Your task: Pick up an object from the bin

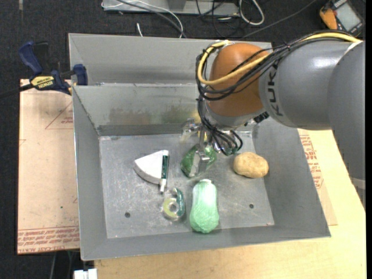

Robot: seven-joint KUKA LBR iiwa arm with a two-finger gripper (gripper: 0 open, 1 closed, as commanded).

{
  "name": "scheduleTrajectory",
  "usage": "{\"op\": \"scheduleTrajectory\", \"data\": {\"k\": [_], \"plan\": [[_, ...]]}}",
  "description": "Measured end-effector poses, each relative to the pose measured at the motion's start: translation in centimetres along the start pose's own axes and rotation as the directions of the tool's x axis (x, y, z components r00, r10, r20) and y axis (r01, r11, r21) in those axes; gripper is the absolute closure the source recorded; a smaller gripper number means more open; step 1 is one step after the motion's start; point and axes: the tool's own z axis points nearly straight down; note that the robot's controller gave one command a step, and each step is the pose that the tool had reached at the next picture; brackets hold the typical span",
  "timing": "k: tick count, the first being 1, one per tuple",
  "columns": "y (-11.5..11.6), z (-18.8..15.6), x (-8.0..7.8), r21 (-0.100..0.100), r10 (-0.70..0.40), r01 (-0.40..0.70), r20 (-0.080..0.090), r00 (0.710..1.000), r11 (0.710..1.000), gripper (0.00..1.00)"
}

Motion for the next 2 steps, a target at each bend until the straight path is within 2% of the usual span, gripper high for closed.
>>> {"op": "scheduleTrajectory", "data": {"k": [1,2], "plan": [[-4.8,3.0,-2.2,-0.002,-0.053,0.053,-0.004,0.999,0.999,0.00],[-5.5,4.9,-1.9,-0.001,-0.152,0.152,0.018,0.988,0.988,0.00]]}}
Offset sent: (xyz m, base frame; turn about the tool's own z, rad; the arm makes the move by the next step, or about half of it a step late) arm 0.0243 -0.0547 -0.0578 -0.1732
